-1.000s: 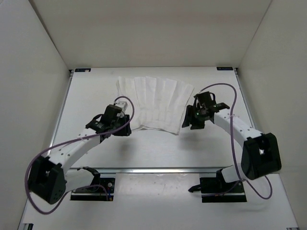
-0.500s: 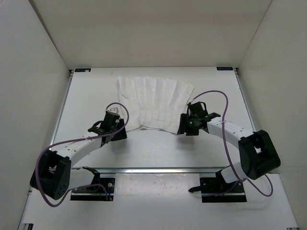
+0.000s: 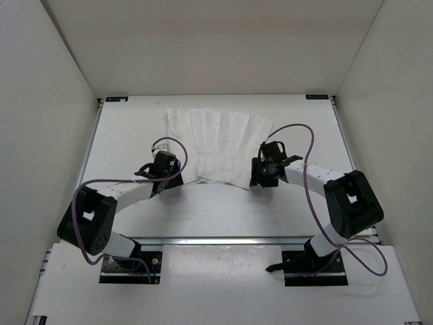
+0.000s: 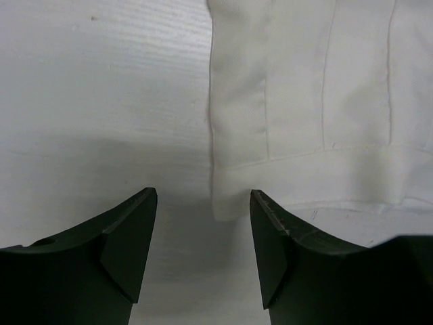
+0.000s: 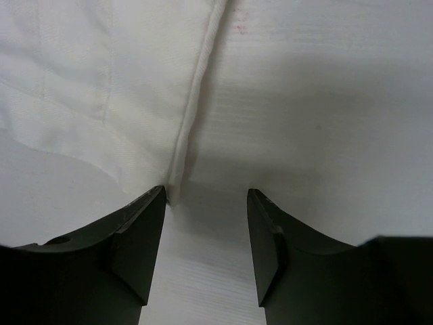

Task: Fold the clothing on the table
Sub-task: Flatten the skirt out, then fold the skirt

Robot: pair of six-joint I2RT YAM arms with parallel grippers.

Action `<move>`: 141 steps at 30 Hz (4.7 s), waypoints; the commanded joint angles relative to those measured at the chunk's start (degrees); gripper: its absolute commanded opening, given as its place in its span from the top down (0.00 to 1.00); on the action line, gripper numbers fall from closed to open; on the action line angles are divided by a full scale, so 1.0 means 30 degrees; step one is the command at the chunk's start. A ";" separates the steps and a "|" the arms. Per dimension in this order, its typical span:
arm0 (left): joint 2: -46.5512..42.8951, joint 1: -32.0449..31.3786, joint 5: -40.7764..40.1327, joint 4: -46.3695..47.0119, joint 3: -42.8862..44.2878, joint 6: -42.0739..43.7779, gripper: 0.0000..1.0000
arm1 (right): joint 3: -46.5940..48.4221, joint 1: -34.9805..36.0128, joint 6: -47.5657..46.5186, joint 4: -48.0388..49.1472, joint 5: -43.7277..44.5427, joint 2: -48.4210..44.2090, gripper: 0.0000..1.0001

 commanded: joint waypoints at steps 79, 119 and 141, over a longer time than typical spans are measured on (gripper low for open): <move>0.0380 0.3409 0.4682 -0.5118 0.8328 0.1601 1.00 | 0.7227 -0.5811 -0.2074 -0.4494 -0.7079 -0.0048 0.99; -0.8796 0.1971 0.5295 -0.9251 0.4344 0.0810 1.00 | 0.1691 -0.4698 -0.1869 -1.0711 -0.6401 -1.1094 1.00; 0.2764 0.5433 0.7523 -0.4301 1.0394 0.1369 0.41 | 1.0756 -0.6660 0.0325 -0.4207 -0.3239 0.3420 0.49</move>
